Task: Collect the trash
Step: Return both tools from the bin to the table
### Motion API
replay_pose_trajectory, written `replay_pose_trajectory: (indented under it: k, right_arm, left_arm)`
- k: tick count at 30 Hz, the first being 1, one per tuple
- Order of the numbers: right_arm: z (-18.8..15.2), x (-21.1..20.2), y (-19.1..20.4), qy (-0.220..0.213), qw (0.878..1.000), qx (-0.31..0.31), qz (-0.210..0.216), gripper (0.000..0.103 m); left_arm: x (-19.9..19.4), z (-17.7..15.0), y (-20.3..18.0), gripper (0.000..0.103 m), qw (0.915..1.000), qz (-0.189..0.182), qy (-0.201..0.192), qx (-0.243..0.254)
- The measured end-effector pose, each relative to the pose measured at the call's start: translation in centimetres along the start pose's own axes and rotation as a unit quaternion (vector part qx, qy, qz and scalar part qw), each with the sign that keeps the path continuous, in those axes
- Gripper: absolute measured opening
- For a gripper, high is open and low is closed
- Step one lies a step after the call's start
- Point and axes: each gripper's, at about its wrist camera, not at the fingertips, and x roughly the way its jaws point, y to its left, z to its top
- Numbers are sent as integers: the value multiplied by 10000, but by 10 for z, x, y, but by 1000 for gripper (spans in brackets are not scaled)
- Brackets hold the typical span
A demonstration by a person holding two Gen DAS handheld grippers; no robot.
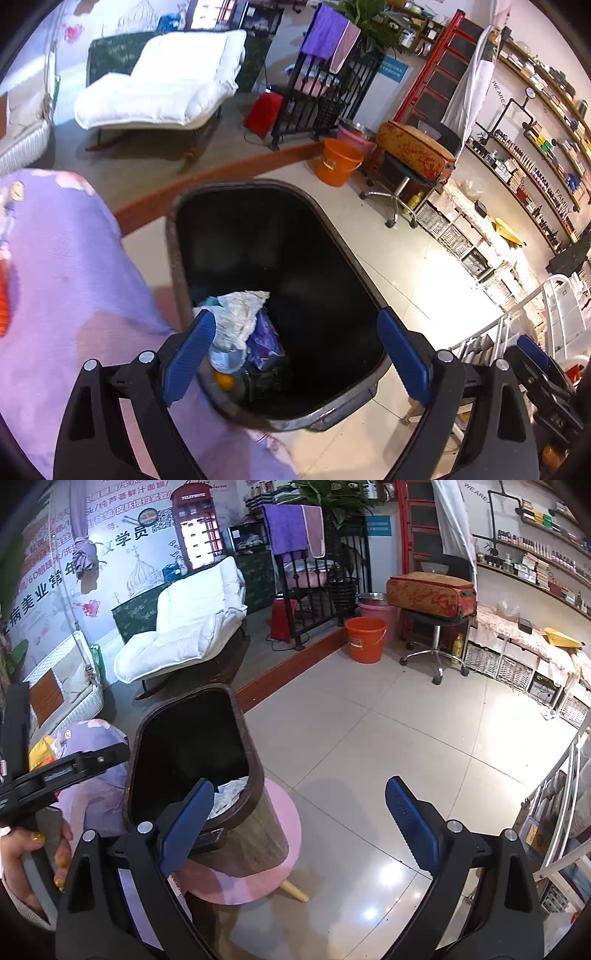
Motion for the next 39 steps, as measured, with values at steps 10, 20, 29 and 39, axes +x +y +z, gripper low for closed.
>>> replay_pose_trajectory:
  k: [10, 20, 29, 39]
  right_arm:
    - [0, 2, 37, 55, 9986, -285, 453, 93]
    - [-3, 10, 110, 271, 9872, -841, 1328, 93]
    - [-20, 23, 187, 769, 9646, -1427, 2079, 93]
    - [-33, 25, 259, 1034, 9363, -2155, 2574, 93]
  left_arm:
    - [-43, -20, 6, 90, 9973, 506, -469, 248]
    - [-95, -44, 53, 90, 9895, 1201, -798, 26]
    - [-137, -61, 119, 90, 9766, 1814, -947, -657]
    - [-173, -63, 194, 90, 9643, 2084, -1154, -1158]
